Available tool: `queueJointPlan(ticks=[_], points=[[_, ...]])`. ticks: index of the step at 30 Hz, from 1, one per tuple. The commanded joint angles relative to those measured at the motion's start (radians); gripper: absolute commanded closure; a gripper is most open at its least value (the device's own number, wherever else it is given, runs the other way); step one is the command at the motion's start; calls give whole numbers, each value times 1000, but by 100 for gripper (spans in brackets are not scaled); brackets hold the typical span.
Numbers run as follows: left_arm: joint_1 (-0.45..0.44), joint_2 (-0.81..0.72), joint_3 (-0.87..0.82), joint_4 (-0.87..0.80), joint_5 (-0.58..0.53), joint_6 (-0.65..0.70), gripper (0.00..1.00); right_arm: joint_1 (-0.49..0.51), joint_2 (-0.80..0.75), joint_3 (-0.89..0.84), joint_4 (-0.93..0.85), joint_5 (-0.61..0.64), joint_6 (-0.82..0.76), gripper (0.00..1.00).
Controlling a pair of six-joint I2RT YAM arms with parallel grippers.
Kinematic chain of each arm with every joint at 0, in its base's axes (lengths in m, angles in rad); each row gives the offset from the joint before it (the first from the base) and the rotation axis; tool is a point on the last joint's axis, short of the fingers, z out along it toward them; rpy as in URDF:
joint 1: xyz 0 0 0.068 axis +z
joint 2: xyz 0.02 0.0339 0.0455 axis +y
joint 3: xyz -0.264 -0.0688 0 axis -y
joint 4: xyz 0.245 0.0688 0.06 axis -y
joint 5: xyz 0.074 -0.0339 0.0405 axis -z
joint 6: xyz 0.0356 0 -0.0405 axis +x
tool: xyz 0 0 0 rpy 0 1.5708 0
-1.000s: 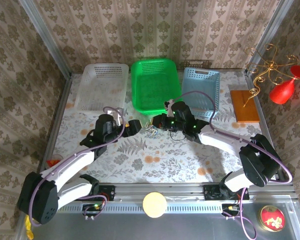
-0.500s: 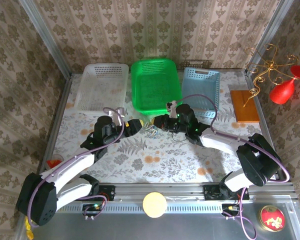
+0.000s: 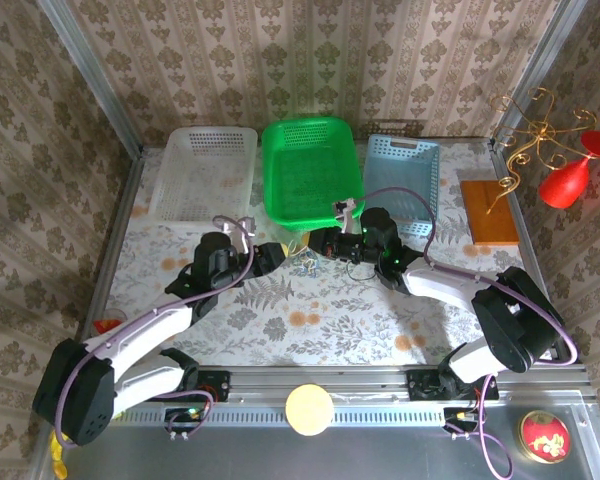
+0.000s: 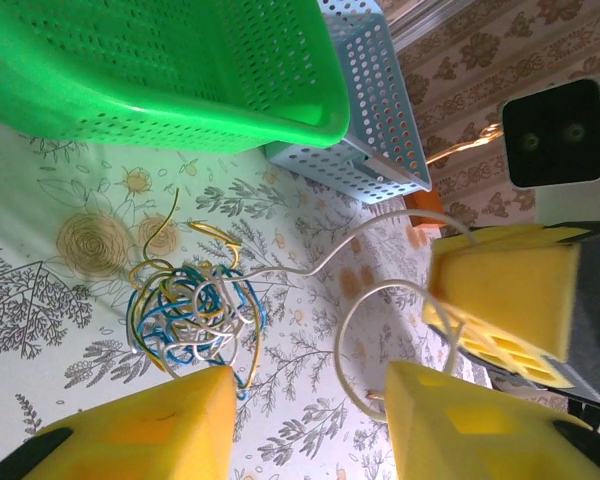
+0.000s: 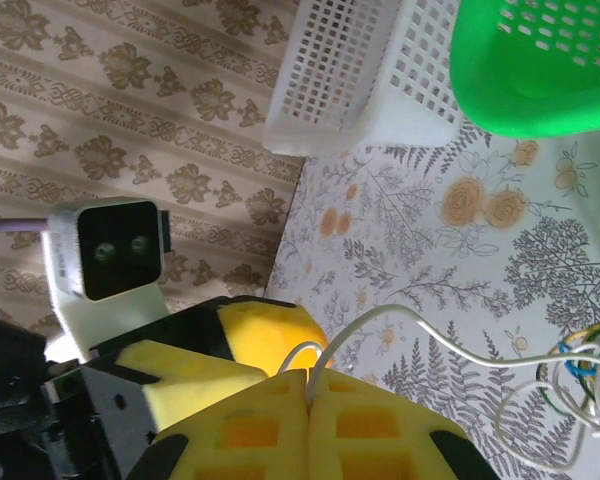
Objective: Untangle the cables
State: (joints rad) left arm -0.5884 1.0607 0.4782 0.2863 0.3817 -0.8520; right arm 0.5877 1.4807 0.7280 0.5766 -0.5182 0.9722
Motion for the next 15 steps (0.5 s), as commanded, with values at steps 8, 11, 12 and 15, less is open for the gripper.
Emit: queueJointPlan(ticks=[8, 11, 12, 15], points=[[-8, 66, 37, 97, 42, 6, 55, -5, 10, -13, 75, -49, 13, 100], [-11, 85, 44, 119, 51, -1, 54, -5, 14, -13, 78, -51, 15, 100], [-11, 88, 47, 125, 53, -2, 53, -5, 15, -12, 78, -51, 16, 100], [-13, 92, 48, 140, 52, -8, 52, -5, 18, -16, 78, -50, 15, 100]])
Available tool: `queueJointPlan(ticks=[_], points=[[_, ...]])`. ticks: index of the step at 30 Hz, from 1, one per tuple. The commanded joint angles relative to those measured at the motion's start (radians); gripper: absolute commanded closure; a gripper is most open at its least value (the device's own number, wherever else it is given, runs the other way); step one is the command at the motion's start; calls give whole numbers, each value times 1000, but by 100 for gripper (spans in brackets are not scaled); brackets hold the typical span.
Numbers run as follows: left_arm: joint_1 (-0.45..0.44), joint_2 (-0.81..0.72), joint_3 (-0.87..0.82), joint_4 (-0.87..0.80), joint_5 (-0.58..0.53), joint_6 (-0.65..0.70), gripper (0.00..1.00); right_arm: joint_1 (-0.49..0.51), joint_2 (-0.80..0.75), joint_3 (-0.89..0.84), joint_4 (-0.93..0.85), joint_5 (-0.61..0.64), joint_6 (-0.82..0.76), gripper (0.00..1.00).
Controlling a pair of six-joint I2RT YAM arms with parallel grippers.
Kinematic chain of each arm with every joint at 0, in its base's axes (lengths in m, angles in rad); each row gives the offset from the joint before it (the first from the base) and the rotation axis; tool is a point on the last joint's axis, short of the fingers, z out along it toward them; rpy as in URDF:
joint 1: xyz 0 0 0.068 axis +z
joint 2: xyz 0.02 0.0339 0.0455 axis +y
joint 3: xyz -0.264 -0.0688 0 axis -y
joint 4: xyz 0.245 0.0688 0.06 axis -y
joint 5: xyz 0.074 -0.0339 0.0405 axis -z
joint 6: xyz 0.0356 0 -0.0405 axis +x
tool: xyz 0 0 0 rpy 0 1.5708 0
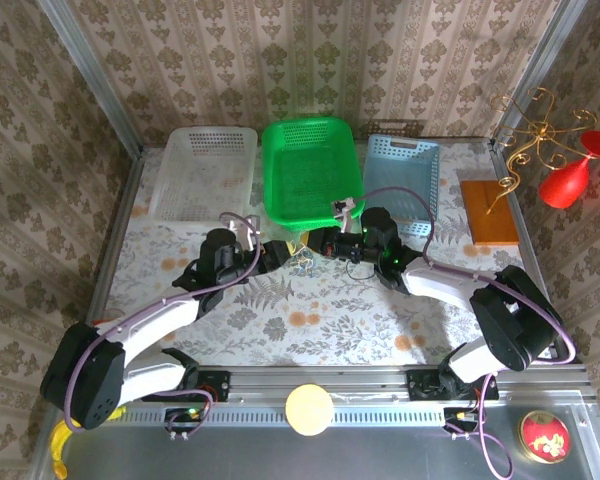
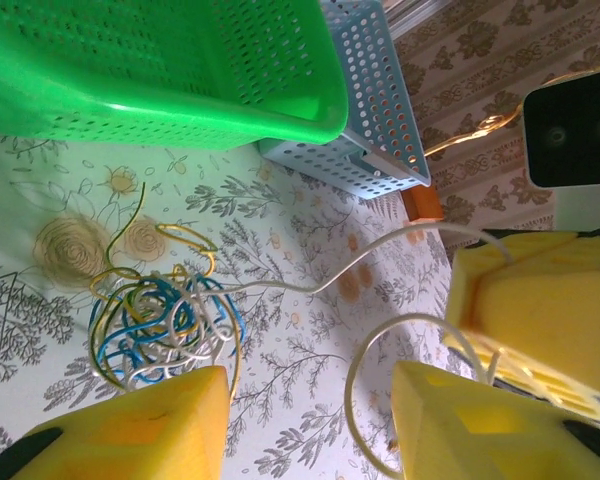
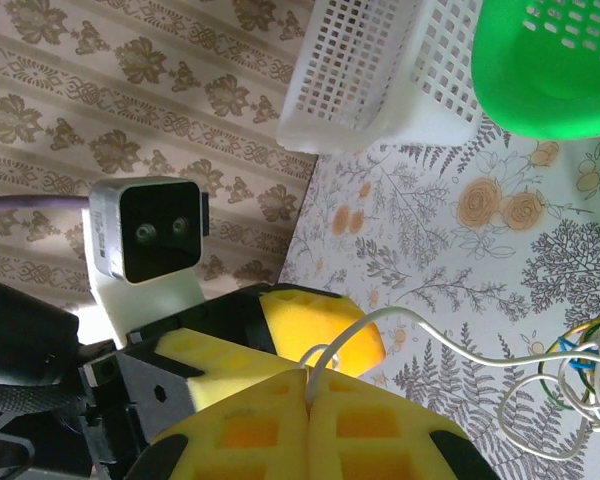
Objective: Untangle the cables
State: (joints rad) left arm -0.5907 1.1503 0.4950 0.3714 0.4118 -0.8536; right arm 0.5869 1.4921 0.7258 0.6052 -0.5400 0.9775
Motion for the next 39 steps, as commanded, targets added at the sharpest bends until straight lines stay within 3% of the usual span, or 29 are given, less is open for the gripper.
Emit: queueJointPlan(ticks=[1, 7, 26, 39], points=[[-11, 2, 33, 58, 24, -8, 50, -4, 7, -15, 50, -26, 10, 100], [-17, 2, 35, 69, 29, -10, 52, -4, 14, -13, 54, -25, 13, 100], [-21, 26, 22, 158, 27, -27, 96, -4, 21, -19, 56, -15, 14, 100], [-24, -21, 31, 211, 27, -30, 100, -6, 33, -41, 59, 9, 25, 100]])
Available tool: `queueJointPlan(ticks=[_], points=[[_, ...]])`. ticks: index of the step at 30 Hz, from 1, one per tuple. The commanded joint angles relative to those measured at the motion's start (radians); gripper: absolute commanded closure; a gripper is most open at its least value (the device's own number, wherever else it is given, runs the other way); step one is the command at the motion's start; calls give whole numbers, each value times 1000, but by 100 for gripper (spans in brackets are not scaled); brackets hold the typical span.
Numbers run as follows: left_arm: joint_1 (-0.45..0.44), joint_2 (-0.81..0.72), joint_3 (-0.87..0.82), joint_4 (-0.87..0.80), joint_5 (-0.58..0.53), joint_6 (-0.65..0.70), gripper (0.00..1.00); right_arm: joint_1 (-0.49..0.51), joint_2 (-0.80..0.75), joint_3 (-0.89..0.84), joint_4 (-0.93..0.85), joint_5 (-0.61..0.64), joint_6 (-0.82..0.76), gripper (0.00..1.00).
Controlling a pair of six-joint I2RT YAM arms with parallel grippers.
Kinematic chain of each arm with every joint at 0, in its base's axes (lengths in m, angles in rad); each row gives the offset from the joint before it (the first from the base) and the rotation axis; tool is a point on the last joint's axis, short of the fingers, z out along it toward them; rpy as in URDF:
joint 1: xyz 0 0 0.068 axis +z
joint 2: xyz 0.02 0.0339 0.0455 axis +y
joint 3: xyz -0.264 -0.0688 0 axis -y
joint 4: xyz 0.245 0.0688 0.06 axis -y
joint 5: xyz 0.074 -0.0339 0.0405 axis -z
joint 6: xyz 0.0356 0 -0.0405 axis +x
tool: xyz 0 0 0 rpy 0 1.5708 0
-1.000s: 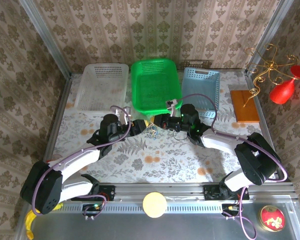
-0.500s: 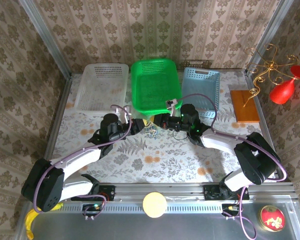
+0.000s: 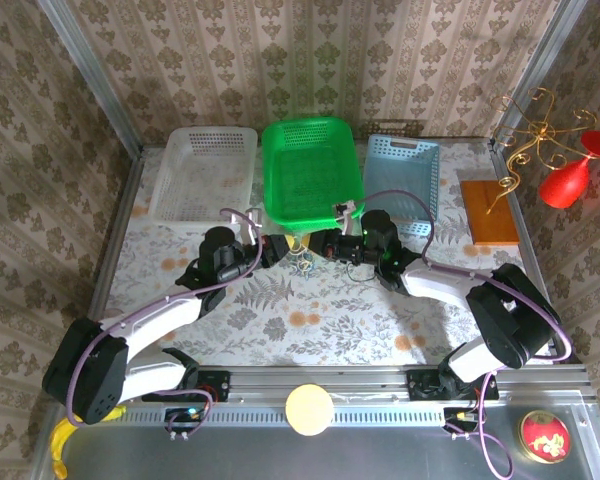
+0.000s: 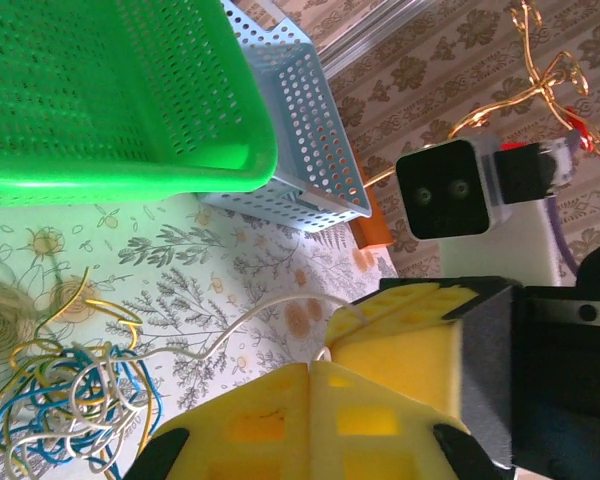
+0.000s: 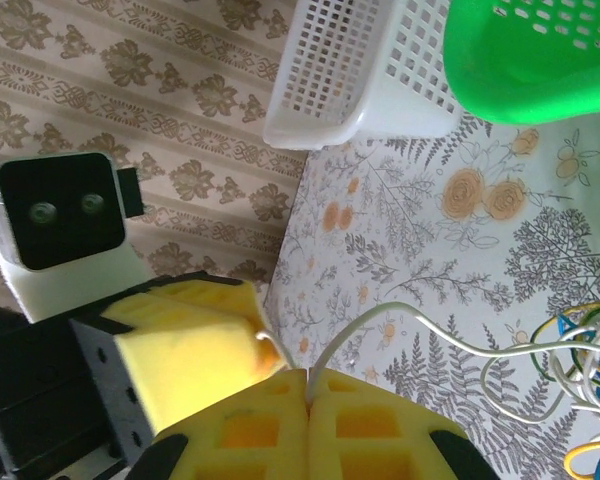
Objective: Untangle the cables
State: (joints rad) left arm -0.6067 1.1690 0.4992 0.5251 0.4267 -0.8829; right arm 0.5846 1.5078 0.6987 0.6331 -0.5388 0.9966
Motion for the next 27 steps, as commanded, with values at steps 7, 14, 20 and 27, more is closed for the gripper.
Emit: queueJointPlan(ticks=[7, 14, 20, 27], points=[[-11, -116, 56, 60, -14, 23, 100, 19, 51, -42, 57, 17, 35, 85], [-13, -169, 121, -37, -18, 95, 100, 35, -15, -38, -94, 22, -28, 48], [-15, -211, 147, -152, -62, 170, 100, 14, -201, 13, -369, 75, -139, 48], [-19, -202, 155, -183, -55, 199, 100, 4, -319, 121, -506, 108, -196, 40]])
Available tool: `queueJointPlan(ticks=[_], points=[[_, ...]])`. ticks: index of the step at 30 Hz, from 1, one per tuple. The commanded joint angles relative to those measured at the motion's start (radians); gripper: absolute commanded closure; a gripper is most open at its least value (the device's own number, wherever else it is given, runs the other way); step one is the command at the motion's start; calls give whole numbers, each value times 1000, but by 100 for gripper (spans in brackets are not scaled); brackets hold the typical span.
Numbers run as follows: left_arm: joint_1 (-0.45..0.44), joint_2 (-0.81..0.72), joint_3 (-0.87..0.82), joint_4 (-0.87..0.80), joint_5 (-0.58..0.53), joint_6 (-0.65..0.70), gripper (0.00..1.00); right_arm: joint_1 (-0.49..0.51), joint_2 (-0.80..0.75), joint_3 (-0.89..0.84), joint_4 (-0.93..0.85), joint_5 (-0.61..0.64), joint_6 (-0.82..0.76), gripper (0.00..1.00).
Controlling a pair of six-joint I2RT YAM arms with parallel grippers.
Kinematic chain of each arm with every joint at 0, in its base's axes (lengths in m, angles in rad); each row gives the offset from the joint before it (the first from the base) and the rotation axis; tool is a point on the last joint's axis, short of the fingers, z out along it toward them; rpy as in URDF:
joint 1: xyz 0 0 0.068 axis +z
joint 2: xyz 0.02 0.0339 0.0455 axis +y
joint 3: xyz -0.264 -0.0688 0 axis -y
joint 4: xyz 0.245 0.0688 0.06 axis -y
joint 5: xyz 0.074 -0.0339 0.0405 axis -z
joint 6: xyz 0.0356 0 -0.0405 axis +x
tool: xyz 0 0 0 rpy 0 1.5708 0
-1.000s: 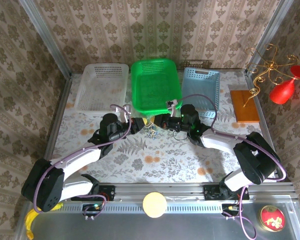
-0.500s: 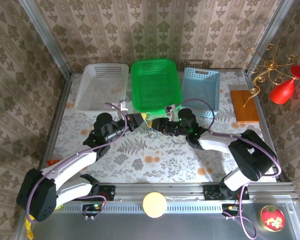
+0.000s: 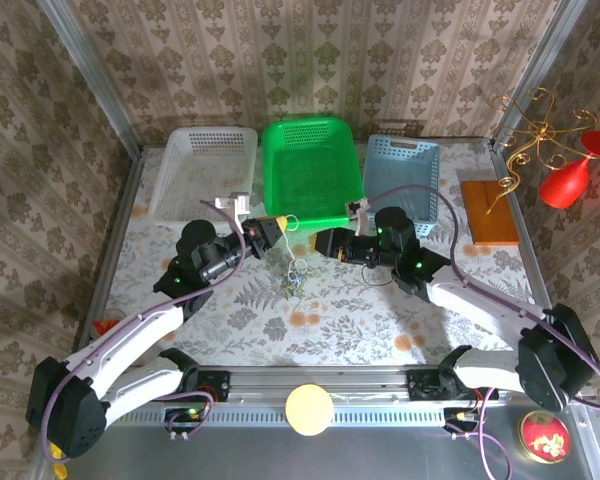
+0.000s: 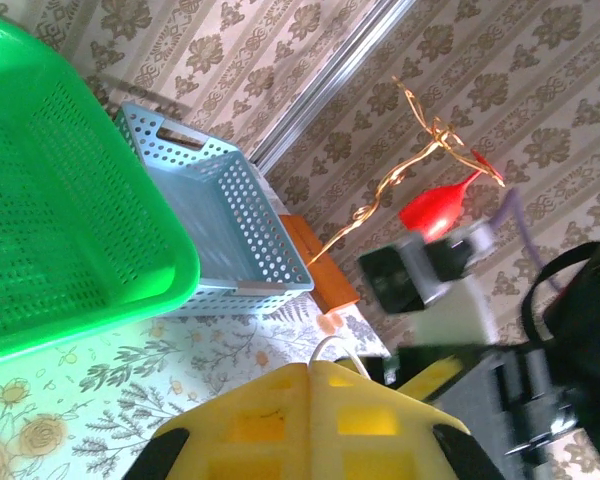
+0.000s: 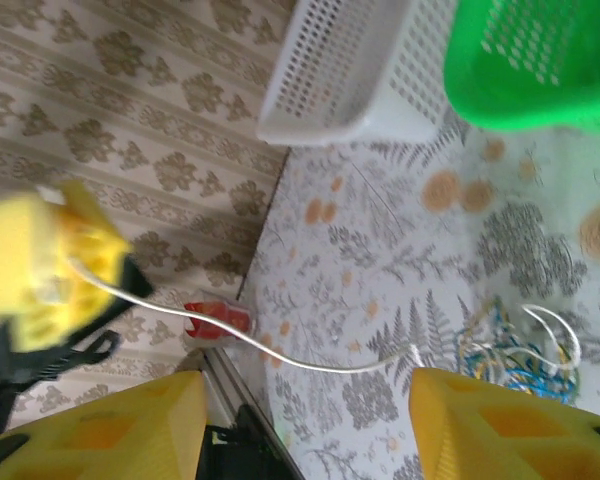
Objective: Untangle the cables
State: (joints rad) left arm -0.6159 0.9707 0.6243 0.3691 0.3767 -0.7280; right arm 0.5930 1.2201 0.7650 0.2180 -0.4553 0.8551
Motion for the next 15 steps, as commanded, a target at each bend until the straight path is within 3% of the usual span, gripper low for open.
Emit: queueJointPlan(ticks=[1, 15], points=[[-9, -2, 29, -29, -5, 45, 100, -3, -32, 69, -92, 17, -56, 39], [-21, 8, 24, -25, -16, 54, 100, 37, 102, 184, 11, -43, -16, 39]])
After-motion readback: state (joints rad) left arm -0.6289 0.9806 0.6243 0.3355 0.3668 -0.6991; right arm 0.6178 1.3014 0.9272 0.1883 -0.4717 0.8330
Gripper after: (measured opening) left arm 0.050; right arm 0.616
